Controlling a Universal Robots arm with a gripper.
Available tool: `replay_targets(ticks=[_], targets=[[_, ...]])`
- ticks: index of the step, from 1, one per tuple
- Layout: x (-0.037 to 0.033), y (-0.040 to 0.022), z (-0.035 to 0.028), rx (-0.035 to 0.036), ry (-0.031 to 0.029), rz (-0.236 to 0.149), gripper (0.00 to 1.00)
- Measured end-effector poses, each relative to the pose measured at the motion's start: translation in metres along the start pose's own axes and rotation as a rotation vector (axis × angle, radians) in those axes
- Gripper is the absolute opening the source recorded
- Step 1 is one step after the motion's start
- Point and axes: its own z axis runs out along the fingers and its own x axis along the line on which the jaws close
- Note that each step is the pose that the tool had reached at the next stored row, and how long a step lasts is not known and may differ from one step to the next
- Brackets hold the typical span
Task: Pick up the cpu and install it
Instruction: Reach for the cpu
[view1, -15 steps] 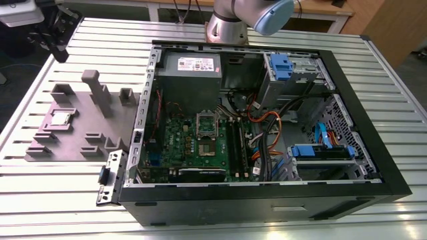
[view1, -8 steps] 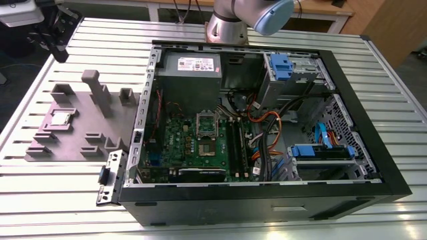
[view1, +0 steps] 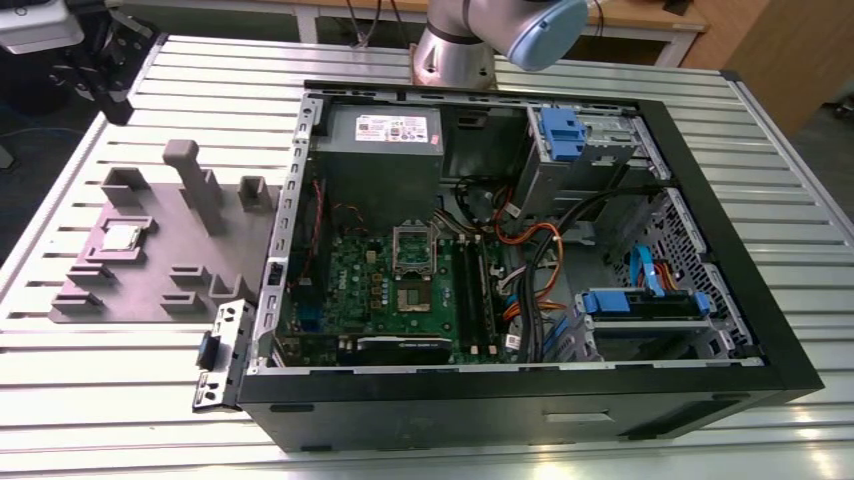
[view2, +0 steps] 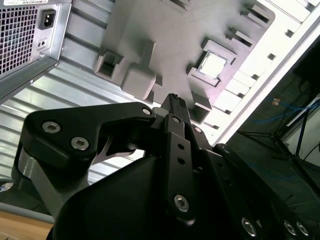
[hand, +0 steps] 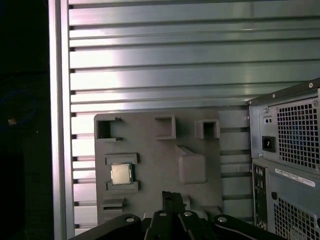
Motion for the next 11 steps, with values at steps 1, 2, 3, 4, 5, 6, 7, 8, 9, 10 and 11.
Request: replay_targets(ticks=[1,2,3,4,5,6,7,8,9,10,11], targets=[[0.0009,0.0,0.0001,0.0,0.0001,-0.003,0.11],[0.002,-0.0001,0.0001,0.0001,0.0001,-0.004,0.11],[0.0032,-0.0002,0.0001,0.0001,0.0002,-0.004,0.11],[0.0049,-0.0003,0.0002,0.0001,0.0003,-0.004,0.11],[0.0067,-0.0004,0.0003,0.0001,0.0002,-0.004,0.11],[0.0087,-0.0005,0.0004,0.0001,0.0002,-0.004,0.11],[0.0105,-0.0006,0.0006,0.0,0.0002,-0.004,0.11],[0.0124,-0.0007,0.0006,0.0001,0.0002,-0.004,0.11],[0.0143,-0.0008,0.0007,0.0,0.0002,-0.004,0.11],[0.0161,-0.001,0.0008,0.0001,0.0002,-0.004,0.11],[0.0181,-0.0011,0.0009,0.0001,0.0002,-0.004,0.11]])
